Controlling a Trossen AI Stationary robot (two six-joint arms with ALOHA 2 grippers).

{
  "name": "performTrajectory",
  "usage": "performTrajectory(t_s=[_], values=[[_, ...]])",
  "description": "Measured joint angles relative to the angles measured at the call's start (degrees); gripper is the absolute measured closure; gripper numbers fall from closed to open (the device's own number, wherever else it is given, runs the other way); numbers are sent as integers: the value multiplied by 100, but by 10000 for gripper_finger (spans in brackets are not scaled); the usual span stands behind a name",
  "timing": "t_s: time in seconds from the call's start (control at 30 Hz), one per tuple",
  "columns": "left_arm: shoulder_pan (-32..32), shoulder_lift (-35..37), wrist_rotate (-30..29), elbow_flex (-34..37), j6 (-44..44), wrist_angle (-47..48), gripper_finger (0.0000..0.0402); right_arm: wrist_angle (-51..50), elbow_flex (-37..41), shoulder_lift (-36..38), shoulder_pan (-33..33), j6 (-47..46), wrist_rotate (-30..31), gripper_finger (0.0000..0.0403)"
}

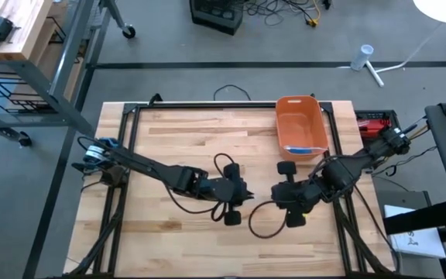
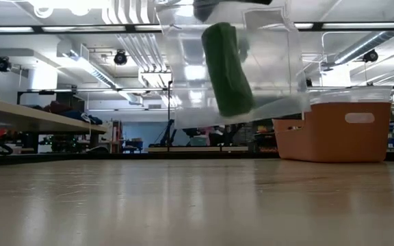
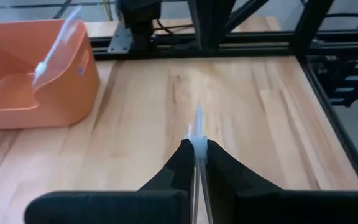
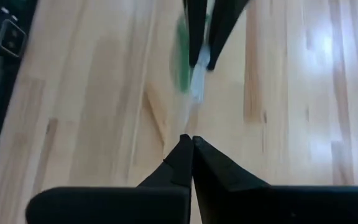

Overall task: Roll bandage
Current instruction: Close the zip bag

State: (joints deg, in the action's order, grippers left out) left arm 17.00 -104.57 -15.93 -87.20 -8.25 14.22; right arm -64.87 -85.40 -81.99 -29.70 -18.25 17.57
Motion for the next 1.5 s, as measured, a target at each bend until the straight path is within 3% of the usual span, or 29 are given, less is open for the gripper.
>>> performTrajectory(t_s=[0.2, 0.37, 0.5, 0.8, 0.97, 1.37, 1.5], values=[[107, 152, 3, 0, 9, -123, 390, 949, -7, 61, -139, 498, 209, 379], [253, 509, -2, -7, 391, -733, 390, 2412, 105, 430, -613, 1385, 1257, 339], [414, 619, 1, -7, 789, -1385, 390, 3955, 673, 740, -959, 2022, 1826, 308], [634, 562, 1, 2, 1141, -2144, 390, 7173, 2115, 878, -1094, 2919, 1891, 268], [711, 562, 1, 2, 1363, -2419, 390, 8035, 2426, 884, -1107, 3443, 1898, 288], [727, 557, 2, 4, 1678, -2818, 389, 8076, 2316, 889, -1107, 3651, 1844, 394], [724, 557, 2, 4, 1682, -2796, 365, 8066, 2316, 889, -1104, 3517, 1850, 398]])
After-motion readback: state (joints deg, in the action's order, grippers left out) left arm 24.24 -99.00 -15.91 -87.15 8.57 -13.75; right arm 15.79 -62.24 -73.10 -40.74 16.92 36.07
